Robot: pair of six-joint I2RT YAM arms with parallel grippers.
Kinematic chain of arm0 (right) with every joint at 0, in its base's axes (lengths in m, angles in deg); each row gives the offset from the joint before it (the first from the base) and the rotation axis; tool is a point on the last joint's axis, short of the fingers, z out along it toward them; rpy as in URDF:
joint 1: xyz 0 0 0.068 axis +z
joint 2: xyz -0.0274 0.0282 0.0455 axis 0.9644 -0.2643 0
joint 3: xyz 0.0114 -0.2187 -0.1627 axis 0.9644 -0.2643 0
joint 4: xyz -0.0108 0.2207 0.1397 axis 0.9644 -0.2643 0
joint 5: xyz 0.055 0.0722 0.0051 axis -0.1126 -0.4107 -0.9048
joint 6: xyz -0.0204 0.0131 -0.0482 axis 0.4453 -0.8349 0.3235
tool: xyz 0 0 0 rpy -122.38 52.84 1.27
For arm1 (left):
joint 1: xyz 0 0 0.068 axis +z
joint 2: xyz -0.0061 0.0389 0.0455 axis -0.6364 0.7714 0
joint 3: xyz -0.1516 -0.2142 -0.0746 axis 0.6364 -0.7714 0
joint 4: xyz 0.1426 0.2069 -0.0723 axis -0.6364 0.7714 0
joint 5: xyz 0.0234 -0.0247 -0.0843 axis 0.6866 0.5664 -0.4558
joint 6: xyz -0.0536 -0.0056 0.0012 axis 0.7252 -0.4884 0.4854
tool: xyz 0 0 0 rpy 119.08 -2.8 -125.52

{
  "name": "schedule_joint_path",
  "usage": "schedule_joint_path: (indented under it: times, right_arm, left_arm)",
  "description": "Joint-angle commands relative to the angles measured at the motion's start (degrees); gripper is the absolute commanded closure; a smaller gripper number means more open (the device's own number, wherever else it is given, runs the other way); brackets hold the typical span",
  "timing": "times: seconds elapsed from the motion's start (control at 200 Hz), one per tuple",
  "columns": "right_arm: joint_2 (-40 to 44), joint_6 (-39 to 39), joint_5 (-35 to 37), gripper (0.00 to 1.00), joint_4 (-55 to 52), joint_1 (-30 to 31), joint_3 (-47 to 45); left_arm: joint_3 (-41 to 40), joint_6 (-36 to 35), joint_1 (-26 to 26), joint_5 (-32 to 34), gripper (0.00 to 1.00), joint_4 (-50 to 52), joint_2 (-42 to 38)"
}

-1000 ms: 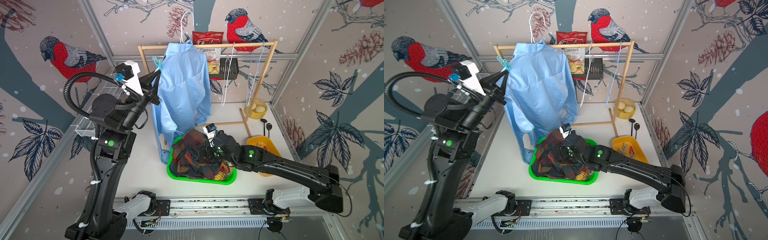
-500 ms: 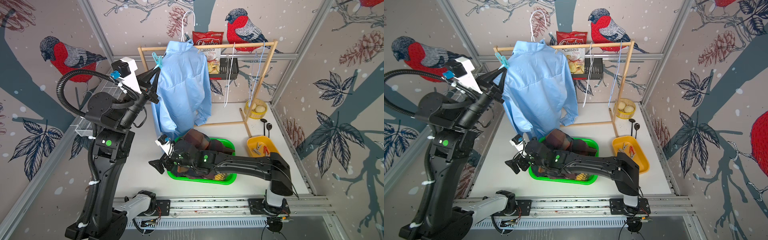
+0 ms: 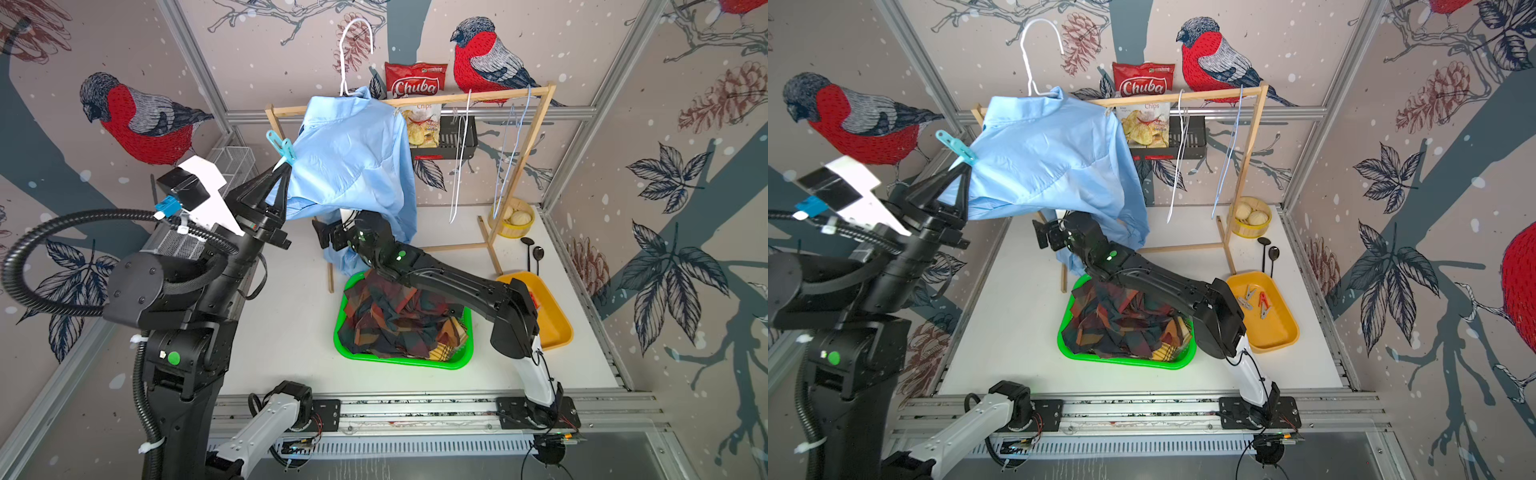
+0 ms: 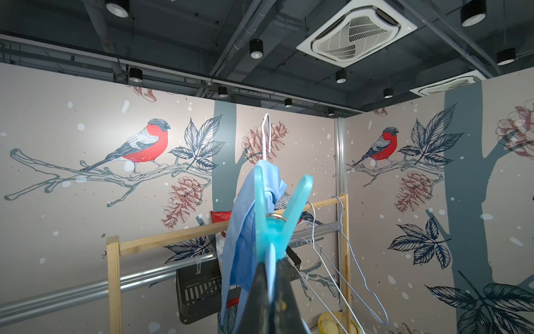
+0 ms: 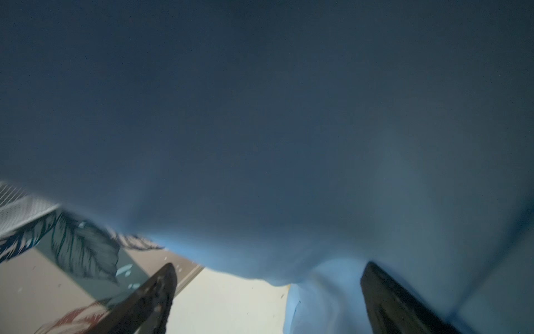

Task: Remove the clothespins securing long-sleeve shirts to the hanger
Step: Place the long-sleeve shirt at the bin.

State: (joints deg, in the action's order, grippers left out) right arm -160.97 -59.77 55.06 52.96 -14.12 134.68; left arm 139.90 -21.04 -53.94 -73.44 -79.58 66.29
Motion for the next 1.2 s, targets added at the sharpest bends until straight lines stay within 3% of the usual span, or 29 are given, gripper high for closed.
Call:
schedule_joint_path:
  times: [0.0, 0.195, 0.476, 0.711, 1.197]
  right_arm:
    - [-0.7, 3.1, 7.0, 0.0, -3.6, -1.3, 2.9]
    - [1.7, 5.1, 14.6, 0.0, -4.8, -2.7, 3.1]
    - [4.5, 3.6, 15.6, 0.0, -6.7, -3.6, -0.9]
    - [9.0, 1.8, 15.9, 0.0, -4.0, -4.1, -10.2]
    - [20.3, 0.6, 21.8, 0.0, -0.9, -4.5, -23.2]
  left_arm:
    - [-0.1, 1.1, -0.1, -0.4, 1.0, -5.9, -2.8]
    - [-0.7, 1.6, -0.1, -3.3, 1.0, -4.7, -7.2]
    - [-6.6, -0.5, -0.6, -0.4, 1.0, -6.0, -5.8]
    - [-10.5, 0.4, -0.5, -1.0, 1.0, -7.6, -4.7]
    - [-10.1, 4.5, -0.6, -11.7, 1.0, -5.0, -7.9]
